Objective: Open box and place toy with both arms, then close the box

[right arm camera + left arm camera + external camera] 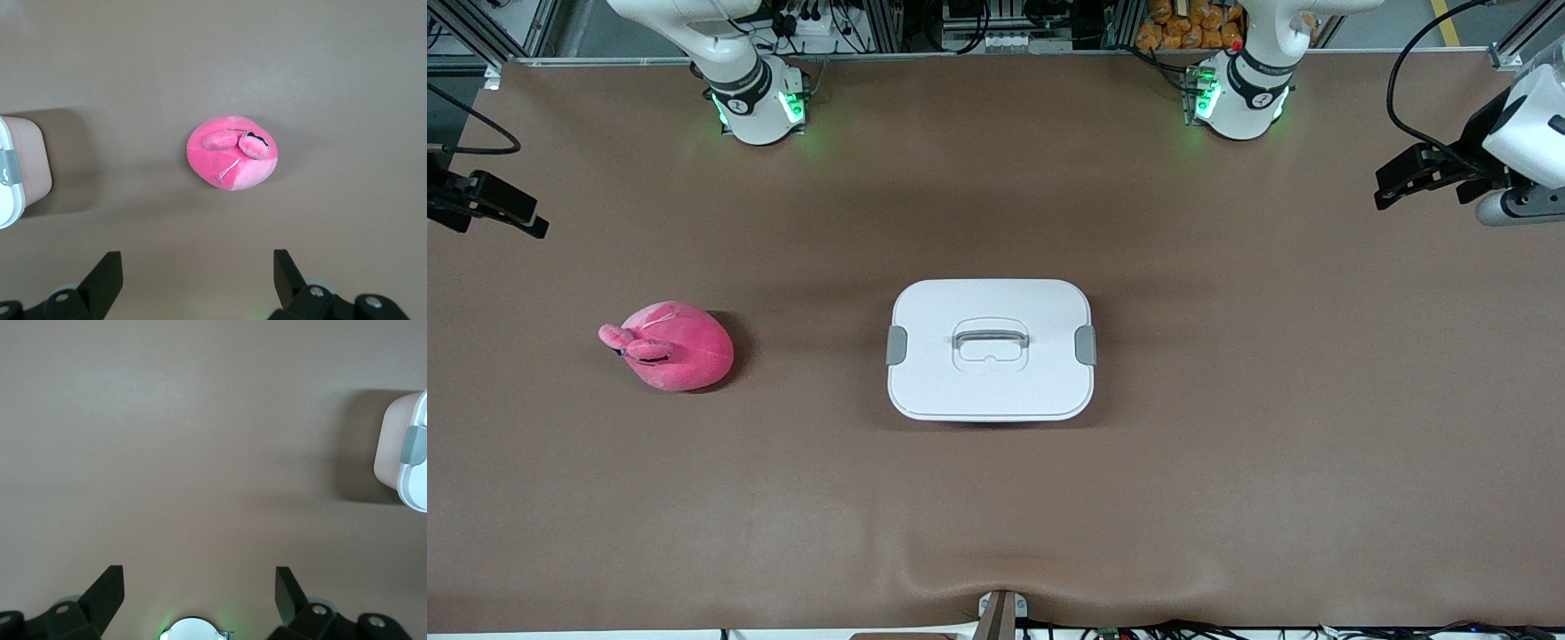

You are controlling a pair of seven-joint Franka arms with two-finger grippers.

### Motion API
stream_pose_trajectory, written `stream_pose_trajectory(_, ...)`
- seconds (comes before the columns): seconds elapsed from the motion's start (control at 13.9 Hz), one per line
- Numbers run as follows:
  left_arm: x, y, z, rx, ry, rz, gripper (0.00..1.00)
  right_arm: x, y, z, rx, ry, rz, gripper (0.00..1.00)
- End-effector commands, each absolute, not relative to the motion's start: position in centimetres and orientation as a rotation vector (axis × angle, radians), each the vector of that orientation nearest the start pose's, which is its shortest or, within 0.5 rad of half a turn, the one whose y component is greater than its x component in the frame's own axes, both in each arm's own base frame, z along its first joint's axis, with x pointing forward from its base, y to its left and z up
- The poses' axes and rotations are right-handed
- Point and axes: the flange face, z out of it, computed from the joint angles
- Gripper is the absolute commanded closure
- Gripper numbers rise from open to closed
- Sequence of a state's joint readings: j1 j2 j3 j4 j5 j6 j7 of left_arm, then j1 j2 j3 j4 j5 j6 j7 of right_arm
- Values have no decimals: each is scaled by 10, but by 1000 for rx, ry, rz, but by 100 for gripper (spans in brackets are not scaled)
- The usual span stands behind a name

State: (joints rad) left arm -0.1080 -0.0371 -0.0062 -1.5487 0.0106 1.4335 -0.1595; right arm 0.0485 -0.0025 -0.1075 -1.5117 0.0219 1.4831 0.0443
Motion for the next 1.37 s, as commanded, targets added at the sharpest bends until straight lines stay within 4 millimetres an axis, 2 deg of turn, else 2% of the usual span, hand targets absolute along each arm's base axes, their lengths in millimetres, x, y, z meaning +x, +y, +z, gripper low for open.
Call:
stream_pose_trajectory(0.0,530,-62,646,-3115,-86,118,0,545,-20,650,-3132,129,12,0)
stream_pose_trajectory(0.22,533,-65,645,-3121,-102,98,0,546,-14,651,-3137,123,-2,0)
stream_pose_trajectory(0.43,539,-78,640,-3119,-190,85,0,550,-11,645,-3136,101,24,0)
stream_pose_trajectory(0.58,544,-95,630,-3112,-230,91,0,564,-11,619,-3139,108,98,0)
stream_pose_trajectory(0.65,544,-104,628,-3111,-251,86,0,567,-17,615,-3136,122,105,0)
stream_pose_trajectory(1.01,552,-154,605,-3092,-413,91,0,569,-20,609,-3131,139,129,0)
stream_pose_trajectory(1.3,555,-193,581,-3064,-549,125,0,576,-11,596,-3141,113,165,0)
